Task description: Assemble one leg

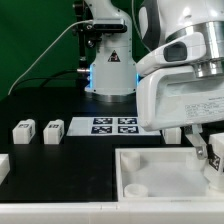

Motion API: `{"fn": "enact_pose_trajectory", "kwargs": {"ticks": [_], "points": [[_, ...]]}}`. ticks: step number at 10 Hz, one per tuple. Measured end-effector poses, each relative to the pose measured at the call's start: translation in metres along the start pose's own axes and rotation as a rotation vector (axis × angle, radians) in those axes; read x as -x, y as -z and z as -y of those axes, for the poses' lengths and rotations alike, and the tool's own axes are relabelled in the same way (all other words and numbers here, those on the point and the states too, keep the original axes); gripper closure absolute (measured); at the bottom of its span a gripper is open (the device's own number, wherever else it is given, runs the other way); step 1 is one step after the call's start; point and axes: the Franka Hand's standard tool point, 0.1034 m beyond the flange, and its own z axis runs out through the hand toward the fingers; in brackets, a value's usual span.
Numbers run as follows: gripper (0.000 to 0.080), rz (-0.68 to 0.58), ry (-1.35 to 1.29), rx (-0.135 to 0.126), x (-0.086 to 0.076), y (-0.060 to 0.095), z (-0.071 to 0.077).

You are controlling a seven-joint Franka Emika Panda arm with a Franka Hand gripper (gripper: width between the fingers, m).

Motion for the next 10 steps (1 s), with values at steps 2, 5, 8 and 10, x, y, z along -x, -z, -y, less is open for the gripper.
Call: {"fn": "enact_pose_trajectory", "kwargs": {"ticks": [2, 5, 8, 10], "points": [[0.0508, -0.052, -0.003, 0.011, -0.0044, -0.003, -0.0018], [0.0508, -0.058, -0.002, 0.013, -0.0047, -0.0026, -0.0021], [0.033, -0.058, -0.002, 0.013, -0.0046, -0.0027, -0.0021], [0.0192, -0.058, -0.002, 0.013, -0.0046, -0.0027, -0.0021]]}}
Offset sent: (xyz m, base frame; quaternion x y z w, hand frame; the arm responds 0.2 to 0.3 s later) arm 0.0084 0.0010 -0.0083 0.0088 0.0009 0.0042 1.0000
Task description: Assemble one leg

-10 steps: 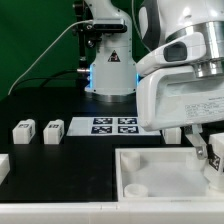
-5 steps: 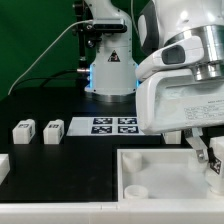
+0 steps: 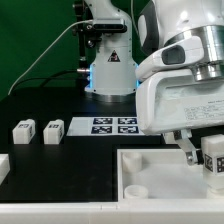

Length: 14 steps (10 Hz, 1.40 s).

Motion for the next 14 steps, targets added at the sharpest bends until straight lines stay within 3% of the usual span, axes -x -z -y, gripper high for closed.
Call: {"fn": "enact_pose_trajectory", "kwargs": {"ticks": [3, 9, 11, 12, 14], "points": [[0.0152, 0.0, 0.0, 0.0, 0.0, 0.0, 0.0], [0.0151, 0.027, 0.0, -0.007, 0.001, 0.002, 0.001], [0.0151, 0.069, 0.005, -0.013, -0.008, 0.019, 0.0], [0.0151, 0.22, -0.005, -0.048, -0.002, 0.021, 0.006], [0.0151, 0.419, -0.018, -0.094, -0.004, 0.023, 0.012]]}}
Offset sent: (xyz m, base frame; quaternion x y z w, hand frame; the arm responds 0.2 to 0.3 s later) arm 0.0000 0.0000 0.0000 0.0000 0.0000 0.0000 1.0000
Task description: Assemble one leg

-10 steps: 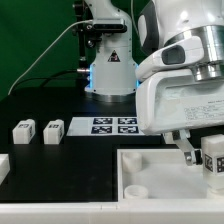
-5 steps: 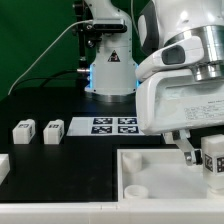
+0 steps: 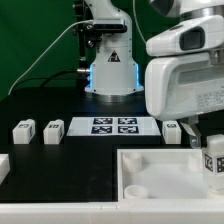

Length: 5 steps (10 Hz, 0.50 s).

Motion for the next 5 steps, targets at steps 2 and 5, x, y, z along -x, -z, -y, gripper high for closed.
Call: {"fn": "enact_pose_trajectory", "kwargs": {"ticks": [2, 5], "points": [[0.0151, 0.177, -0.008, -0.037, -0.0005, -0.0009, 0.0051], [0.0151, 0.155, -0.014, -0.035, -0.0102, -0.0046, -0.0046]]}}
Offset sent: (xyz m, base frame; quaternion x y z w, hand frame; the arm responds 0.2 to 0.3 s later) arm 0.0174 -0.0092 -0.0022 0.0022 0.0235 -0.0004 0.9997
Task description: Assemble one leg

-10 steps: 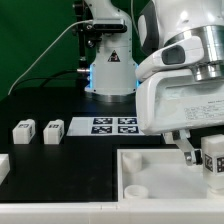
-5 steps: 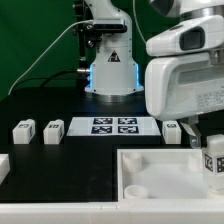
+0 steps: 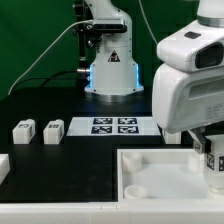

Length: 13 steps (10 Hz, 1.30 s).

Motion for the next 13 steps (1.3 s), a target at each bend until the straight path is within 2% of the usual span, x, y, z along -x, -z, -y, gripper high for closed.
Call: {"fn": "enact_pose_trajectory", "kwargs": {"ticks": [3, 4, 5, 6, 7, 8, 12, 13], "points": [[0.0151, -0.017, -0.01, 0.002, -0.001, -0.007, -0.006], [0.0198, -0.017, -0.009, 0.002, -0.001, -0.007, -0.006], [0.0198, -0.017, -0.01, 0.002, -0.001, -0.007, -0.006], [0.0377, -0.017, -0.01, 0.002, -0.001, -0.007, -0.006], [0.0377, -0.017, -0.009, 0.002, -0.001, -0.007, -0.006], [0.0497, -0.016, -0.012, 0.004, -0.001, -0.007, -0.009], [0.05, -0.015, -0.053, 0.004, 0.0, -0.008, -0.011], [0.0502, -0.003, -0.137, -0.004, -0.004, -0.009, -0.013]]}}
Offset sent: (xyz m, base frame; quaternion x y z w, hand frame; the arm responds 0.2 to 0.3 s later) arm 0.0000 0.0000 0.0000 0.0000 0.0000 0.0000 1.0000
